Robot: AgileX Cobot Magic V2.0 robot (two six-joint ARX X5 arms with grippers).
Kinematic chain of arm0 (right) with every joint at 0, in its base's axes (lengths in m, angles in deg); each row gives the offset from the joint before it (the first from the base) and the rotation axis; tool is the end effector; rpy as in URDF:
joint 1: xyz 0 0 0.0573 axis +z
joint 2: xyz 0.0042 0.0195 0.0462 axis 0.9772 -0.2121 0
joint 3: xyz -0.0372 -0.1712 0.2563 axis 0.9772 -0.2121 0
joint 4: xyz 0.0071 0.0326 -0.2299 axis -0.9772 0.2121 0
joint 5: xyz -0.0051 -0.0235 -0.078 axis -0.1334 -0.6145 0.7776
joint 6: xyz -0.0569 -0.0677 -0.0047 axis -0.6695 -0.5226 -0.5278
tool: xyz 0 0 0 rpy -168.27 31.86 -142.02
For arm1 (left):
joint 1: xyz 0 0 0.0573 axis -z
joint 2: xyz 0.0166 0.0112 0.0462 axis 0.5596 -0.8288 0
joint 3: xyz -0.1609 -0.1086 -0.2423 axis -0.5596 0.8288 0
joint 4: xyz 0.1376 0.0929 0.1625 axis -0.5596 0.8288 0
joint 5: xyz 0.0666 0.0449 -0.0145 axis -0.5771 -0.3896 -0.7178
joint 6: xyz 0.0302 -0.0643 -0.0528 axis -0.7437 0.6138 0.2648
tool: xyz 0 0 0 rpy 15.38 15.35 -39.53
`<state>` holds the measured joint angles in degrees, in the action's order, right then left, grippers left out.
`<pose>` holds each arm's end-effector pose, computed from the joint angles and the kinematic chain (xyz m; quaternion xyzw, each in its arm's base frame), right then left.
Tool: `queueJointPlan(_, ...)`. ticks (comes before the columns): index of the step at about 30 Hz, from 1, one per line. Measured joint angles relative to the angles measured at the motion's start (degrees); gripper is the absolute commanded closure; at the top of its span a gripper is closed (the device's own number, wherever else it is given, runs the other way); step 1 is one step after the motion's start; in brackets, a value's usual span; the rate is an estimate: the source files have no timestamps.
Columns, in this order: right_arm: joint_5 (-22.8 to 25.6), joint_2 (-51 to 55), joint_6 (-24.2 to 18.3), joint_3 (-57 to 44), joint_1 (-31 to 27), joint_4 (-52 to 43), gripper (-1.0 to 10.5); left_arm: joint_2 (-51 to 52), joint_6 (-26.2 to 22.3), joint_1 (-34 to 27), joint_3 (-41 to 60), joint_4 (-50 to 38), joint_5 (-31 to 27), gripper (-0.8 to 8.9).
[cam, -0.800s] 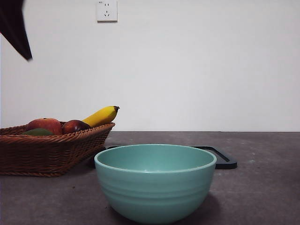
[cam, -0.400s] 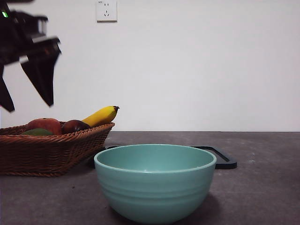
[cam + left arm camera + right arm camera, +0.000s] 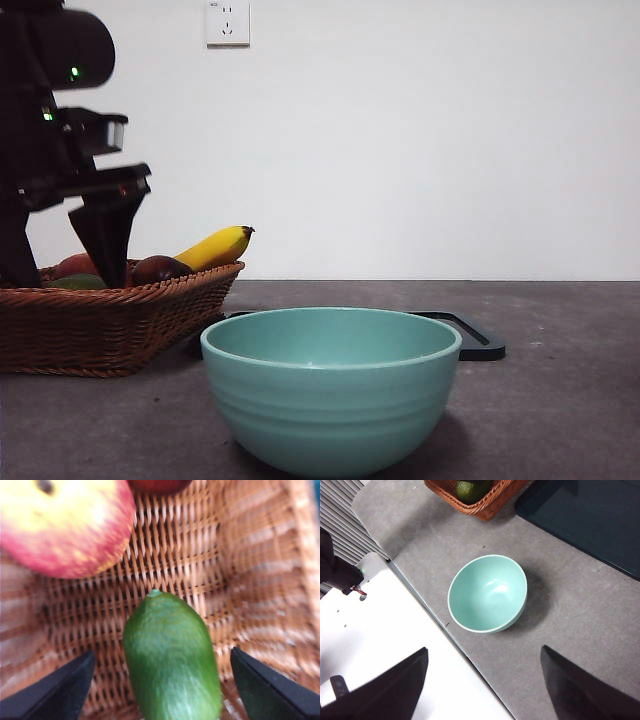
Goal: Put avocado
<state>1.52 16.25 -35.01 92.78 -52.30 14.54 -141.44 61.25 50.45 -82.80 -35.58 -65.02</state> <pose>0.0531 0.0691 0.3108 0.0236 0.3963 0.4357 0.8078 0.2883 -0.0886 0.2244 0.0380 0.5537 -0.1187 0.8233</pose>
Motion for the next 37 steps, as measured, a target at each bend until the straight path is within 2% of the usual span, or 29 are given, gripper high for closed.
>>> queueJointPlan(6,0.0,-0.02,0.0,0.0,0.0,-0.02,5.9,-2.08,-0.02,0.09,0.0,-1.01,-0.02,3.97)
queueJointPlan(11,0.0,-0.13,0.0,0.0,0.0,-0.48,5.9,-2.75,-0.02,0.22,-0.02,-1.03,-0.09,5.44)
queueJointPlan(15,0.0,-0.13,0.0,0.0,0.0,-1.6,5.9,-2.8,0.0,0.33,-0.04,-0.96,-0.04,6.09)
queueJointPlan(26,0.04,-0.15,0.24,0.0,0.0,-1.92,5.9,-2.16,-0.02,0.5,-1.38,1.66,0.57,6.1)
queueJointPlan(37,0.28,-0.24,0.46,0.0,0.0,-1.95,5.9,11.85,0.0,4.76,-5.92,7.13,7.34,6.1)
